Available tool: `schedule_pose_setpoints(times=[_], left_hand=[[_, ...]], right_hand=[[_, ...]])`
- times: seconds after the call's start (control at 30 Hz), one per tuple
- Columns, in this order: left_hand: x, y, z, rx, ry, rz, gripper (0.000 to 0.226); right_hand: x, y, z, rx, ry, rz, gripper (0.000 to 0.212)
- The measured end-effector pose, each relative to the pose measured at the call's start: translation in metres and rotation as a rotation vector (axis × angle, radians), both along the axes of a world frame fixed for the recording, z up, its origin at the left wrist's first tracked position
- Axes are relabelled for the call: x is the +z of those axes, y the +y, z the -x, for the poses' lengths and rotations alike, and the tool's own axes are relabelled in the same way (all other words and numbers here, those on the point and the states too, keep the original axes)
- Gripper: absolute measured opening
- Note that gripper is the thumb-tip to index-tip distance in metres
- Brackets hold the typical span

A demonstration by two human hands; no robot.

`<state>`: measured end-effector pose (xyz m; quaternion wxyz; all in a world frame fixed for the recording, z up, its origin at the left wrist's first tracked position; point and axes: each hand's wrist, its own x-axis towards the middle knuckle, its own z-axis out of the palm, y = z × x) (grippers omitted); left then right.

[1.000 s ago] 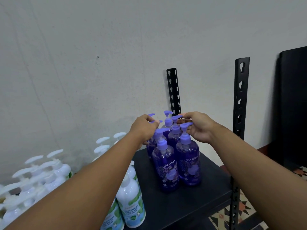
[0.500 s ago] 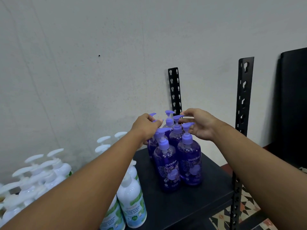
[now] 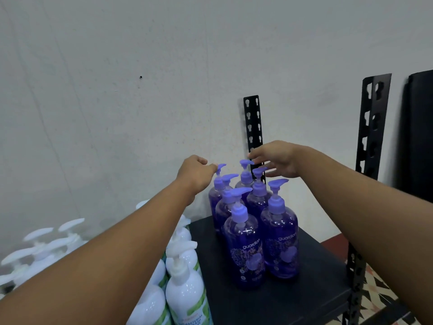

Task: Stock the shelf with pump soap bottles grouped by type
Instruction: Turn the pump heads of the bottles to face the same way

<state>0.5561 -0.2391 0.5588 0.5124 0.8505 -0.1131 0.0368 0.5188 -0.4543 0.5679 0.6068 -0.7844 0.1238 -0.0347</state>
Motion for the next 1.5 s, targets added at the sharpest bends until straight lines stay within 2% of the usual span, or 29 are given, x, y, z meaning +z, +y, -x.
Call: schedule_pose_setpoints(times=[0.07, 0.17, 0.3, 0.6, 1.5], left_hand=[[-0.004, -0.006, -0.005, -0.024, 0.016, 0.015, 0.049], [-0.01, -0.013, -0.01, -0.063, 0.051, 0.029, 0.052], [-0.015, -0.016, -0.014, -0.085, 0.084, 0.055, 0.036], [-0.018, -0.016, -0.017, -0.046, 0.072, 0.045, 0.016], [-0.02, -0.014, -0.02, -0.103, 0.121, 0.066, 0.021]], right_hand=[[-0.004, -0.001, -0.003, 0.032, 0.033, -0.038, 0.03], [-0.01, 0.0, 0.0, 0.097, 0.067, -0.112, 0.012], [-0.017, -0.001, -0.001, 0.136, 0.049, -0.146, 0.012], [-0.031, -0.008, -0.007, 0.118, -0.018, -0.22, 0.014], [-0.032, -0.003, -0.009, 0.025, 0.038, -0.322, 0.017]])
